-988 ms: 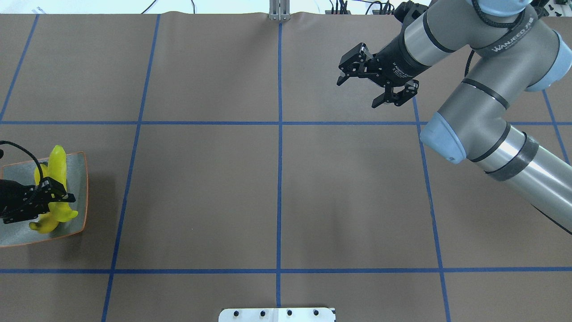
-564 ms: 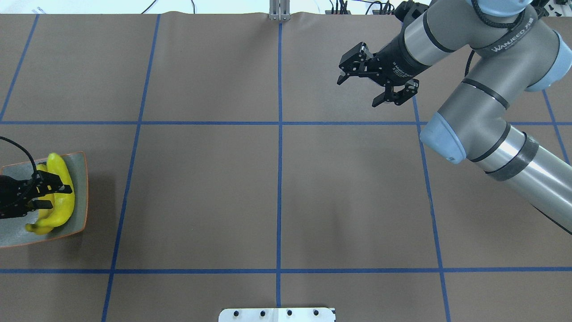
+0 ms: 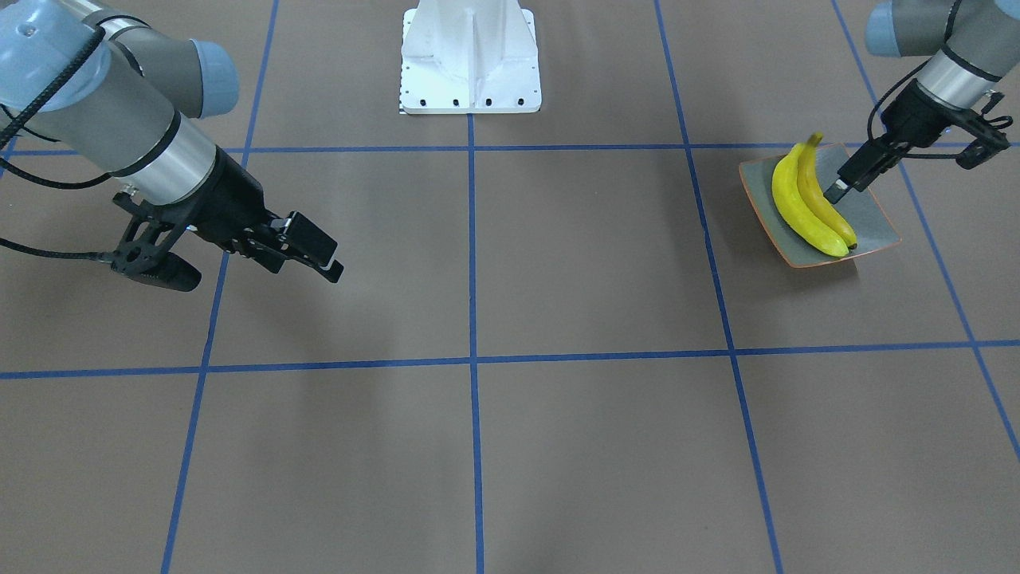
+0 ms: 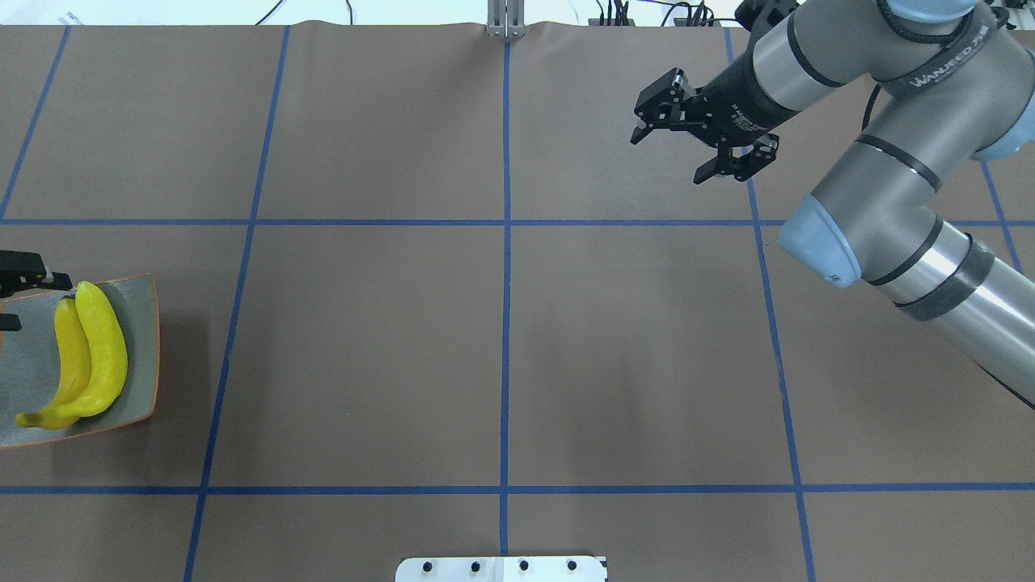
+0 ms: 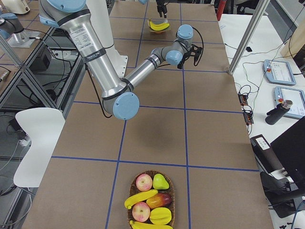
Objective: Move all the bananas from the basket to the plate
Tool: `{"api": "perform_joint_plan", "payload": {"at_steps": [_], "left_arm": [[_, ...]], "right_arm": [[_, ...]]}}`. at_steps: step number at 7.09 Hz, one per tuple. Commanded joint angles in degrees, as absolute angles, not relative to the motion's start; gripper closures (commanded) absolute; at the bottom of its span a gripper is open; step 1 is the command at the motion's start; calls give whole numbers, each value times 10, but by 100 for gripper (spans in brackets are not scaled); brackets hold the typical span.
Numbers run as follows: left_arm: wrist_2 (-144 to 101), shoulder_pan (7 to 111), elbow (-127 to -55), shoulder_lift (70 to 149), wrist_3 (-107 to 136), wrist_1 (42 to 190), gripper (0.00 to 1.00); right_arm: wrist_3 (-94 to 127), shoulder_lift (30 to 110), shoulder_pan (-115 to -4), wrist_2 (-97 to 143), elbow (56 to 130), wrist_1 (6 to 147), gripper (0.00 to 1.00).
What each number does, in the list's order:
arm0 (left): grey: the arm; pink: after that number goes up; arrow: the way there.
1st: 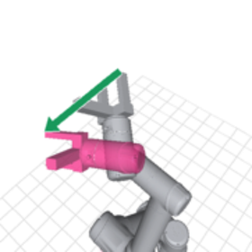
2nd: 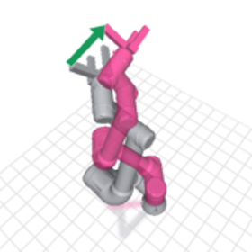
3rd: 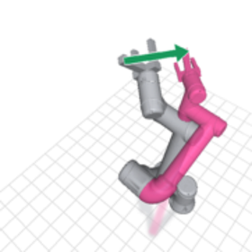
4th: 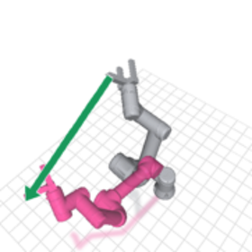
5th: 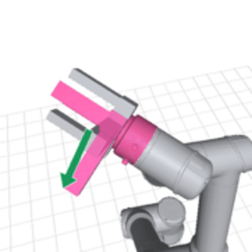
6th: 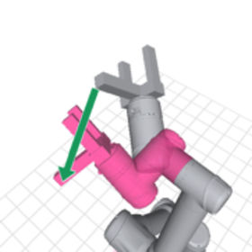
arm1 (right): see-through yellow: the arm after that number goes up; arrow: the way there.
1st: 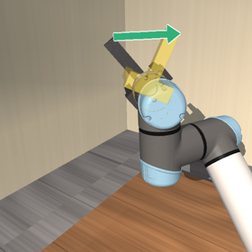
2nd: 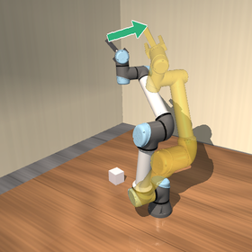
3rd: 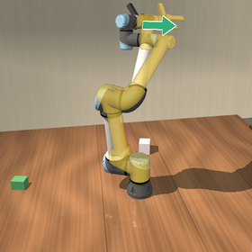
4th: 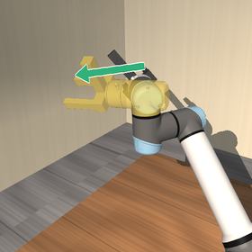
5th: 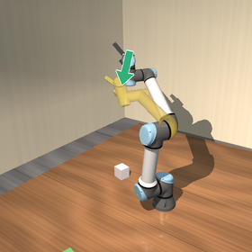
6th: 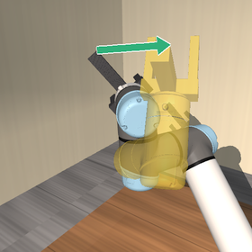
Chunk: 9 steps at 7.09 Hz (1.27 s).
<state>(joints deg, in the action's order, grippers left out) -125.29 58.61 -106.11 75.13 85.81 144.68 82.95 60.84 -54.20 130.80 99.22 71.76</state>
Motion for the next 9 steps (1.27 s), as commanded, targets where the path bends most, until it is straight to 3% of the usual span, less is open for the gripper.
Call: {"api": "perform_joint_plan", "payload": {"at_steps": [1,4,9], "left_arm": [[-1248,642,-1063,784,738,1361,0],[-1174,664,-1065,846,522,1213,0],[-1179,649,-1061,881,526,1200,0]], "right_arm": [[723,672,-589,1310,991,721,0],[460,759,-665,1309,988,812,0],[-47,834,-850,1277,963,1055,0]]}}
